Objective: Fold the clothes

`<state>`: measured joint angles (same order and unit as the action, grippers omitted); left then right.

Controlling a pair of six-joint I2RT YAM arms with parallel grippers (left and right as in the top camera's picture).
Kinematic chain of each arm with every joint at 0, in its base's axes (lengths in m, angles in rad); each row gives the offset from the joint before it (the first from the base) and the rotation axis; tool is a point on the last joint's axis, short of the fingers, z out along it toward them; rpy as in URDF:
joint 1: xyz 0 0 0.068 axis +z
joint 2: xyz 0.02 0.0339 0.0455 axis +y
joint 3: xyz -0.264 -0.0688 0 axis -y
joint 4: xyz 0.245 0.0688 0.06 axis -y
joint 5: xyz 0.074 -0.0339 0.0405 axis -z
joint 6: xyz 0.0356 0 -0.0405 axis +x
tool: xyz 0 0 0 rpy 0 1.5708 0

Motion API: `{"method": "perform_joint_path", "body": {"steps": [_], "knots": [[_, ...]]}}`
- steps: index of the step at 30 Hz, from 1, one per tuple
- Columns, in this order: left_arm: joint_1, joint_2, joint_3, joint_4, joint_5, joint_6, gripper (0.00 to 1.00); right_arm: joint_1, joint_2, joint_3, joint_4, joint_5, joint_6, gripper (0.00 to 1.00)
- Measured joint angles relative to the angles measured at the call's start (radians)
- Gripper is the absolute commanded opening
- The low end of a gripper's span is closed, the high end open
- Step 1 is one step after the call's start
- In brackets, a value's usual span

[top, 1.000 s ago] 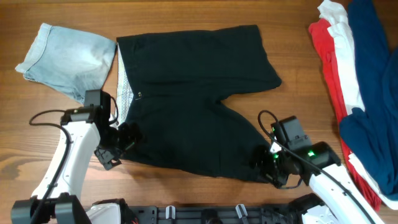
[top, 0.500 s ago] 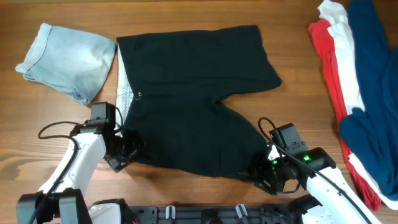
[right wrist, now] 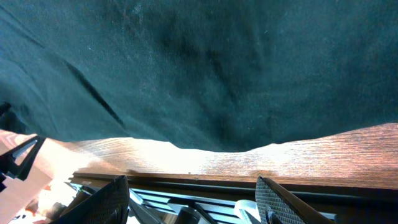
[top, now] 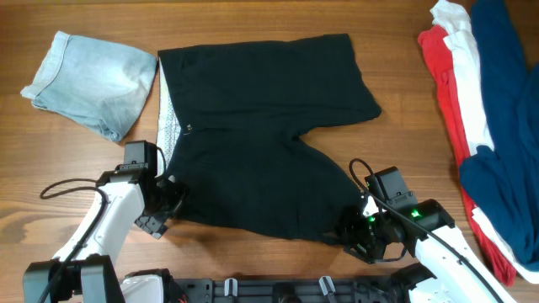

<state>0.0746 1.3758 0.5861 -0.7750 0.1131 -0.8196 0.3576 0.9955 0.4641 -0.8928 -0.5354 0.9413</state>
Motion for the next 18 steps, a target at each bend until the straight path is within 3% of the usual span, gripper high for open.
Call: {"method": "perform_joint_path", "body": {"steps": [2,8,15,18], "knots": [[0.0,0.0,0.0,0.007,-0.021,-0.033,0.81,0.0,0.0,0.0,0.0,0.0,0.0,0.65],[0.0,0.0,0.0,0.051,-0.076,-0.083,0.54,0.0,0.0,0.0,0.0,0.0,0.0,0.66],[0.0,0.0,0.0,0.08,-0.127,-0.096,0.45,0.0,0.0,0.0,-0.009,0.0,0.001,0.65],[0.0,0.0,0.0,0.079,-0.141,-0.104,0.29,0.0,0.0,0.0,-0.037,0.001,0.002,0.65]]}}
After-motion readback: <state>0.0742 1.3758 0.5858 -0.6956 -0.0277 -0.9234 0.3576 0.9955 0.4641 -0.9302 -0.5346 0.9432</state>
